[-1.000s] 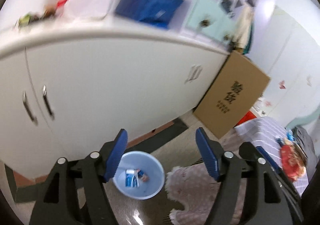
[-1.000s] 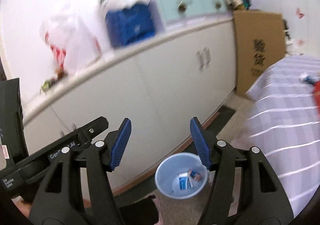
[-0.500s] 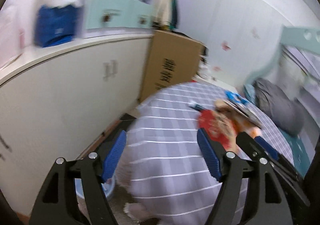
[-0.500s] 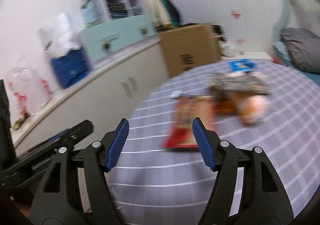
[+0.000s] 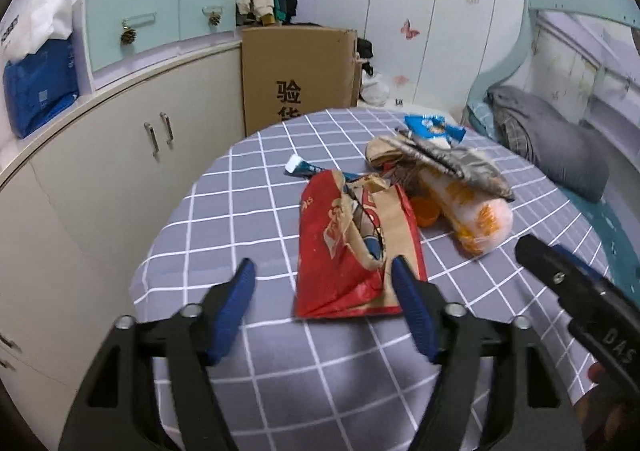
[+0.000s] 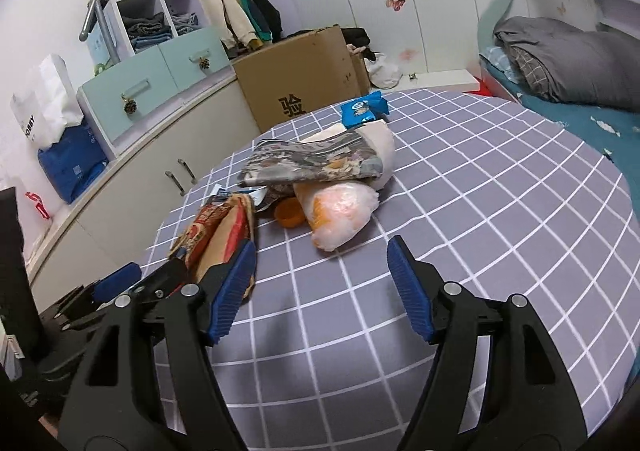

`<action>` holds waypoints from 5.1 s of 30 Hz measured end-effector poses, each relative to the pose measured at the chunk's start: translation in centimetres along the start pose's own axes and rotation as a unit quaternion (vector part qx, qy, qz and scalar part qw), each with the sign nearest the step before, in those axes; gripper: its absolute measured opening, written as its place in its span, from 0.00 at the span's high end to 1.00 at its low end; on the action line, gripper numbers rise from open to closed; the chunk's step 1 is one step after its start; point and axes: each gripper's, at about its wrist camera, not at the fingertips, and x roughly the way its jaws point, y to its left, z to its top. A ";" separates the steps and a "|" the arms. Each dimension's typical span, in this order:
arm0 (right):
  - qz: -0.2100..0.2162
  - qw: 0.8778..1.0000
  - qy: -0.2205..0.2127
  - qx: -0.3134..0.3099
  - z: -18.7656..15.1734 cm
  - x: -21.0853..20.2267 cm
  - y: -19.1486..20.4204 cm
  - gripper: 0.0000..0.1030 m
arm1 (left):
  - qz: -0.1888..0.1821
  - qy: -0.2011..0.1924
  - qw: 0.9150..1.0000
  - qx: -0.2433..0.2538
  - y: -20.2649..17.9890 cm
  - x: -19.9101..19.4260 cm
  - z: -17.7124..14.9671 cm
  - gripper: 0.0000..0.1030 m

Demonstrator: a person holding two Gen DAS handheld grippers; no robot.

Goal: Collect trash
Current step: 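Grasp the red paper bag with left tool while right tool grabs newspaper bundle, then carry both items to the wastebasket and release them inside, then move both open tools back to the table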

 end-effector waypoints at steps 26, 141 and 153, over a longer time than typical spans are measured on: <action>-0.129 0.949 0.012 -0.286 3.2 7.7 7.3 0.69 | -0.042 0.013 0.999 0.008 1.0 1.6 2.0 0.80; 0.189 0.947 0.125 -0.227 -15.2 13.3 34.5 0.39 | 0.087 0.061 0.936 -0.337 38.7 -1.5 -13.5 0.42; 0.205 0.965 0.009 -0.161 -3.4 1.6 26.4 0.37 | 0.033 -0.050 0.972 -0.226 26.7 -9.6 -3.6 0.35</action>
